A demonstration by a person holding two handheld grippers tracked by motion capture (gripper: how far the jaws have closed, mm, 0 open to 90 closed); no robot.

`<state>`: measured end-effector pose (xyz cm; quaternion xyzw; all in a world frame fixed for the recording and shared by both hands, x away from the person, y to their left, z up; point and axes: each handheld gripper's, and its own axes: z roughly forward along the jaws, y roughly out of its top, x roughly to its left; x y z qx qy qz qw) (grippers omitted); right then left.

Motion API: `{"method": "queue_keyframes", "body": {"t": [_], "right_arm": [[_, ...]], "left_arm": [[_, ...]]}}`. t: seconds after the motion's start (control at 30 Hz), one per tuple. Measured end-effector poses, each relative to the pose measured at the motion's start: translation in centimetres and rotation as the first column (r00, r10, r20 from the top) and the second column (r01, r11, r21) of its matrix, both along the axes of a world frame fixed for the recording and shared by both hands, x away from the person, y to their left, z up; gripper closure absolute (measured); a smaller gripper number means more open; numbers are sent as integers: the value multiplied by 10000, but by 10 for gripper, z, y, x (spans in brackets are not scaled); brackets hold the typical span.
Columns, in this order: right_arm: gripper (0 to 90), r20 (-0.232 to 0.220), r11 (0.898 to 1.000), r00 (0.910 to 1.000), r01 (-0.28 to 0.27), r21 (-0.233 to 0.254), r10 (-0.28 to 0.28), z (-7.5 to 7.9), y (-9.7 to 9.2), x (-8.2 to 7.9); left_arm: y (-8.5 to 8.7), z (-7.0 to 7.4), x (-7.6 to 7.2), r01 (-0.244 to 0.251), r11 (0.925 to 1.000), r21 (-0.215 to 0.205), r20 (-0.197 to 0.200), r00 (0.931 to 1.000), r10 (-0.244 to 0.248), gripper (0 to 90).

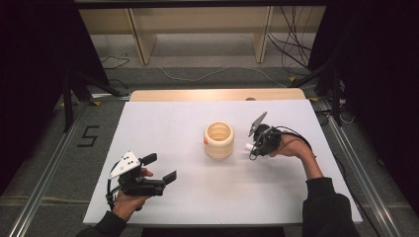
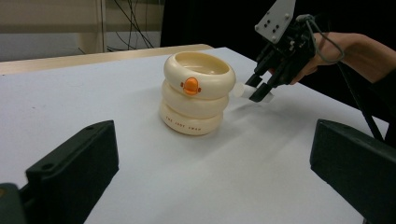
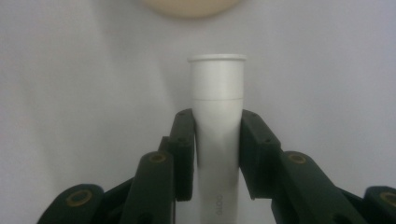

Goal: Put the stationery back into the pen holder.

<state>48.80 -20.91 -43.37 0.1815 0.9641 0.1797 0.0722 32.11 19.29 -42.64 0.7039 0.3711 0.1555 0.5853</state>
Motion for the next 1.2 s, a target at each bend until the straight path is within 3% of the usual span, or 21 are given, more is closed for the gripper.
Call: {"method": "queue_keyframes", "body": {"t": [0.17,0.4,0.47,0.6,0.77,1.0,1.13,1.2], "right_arm": [[688,-32,9904,9996,273,1354,-271,10,-6,0],[688,-115,9550,9939,1083,2763,-1093,15,-9,1],[688,-3,9445,9939,1047,3114,-1101,15,-9,2],[688,141,9315,9894,1313,3393,-1446,19,-9,0],[688,454,9000,9802,1584,4060,-1930,26,-9,-3],[687,941,8741,9659,1742,4534,-2413,31,-5,-6],[687,1110,8441,9532,1908,5011,-2813,33,-7,-6],[687,1230,8374,9499,1867,5138,-2872,34,-7,-7]], "left_arm": [[0,0,0,14,10000,17,7,10000,-14,4],[0,0,0,-3,10000,12,40,10000,3,4],[0,0,0,7,10000,18,43,10000,-7,4],[0,0,0,-15,10000,-9,34,10000,15,4],[0,0,0,-22,10000,-11,39,10000,22,4],[1,1,0,-43,10000,-46,82,10000,43,4],[1,1,0,-51,10000,-41,75,10000,51,4],[1,0,0,-62,10000,-39,80,9999,62,4]]}}
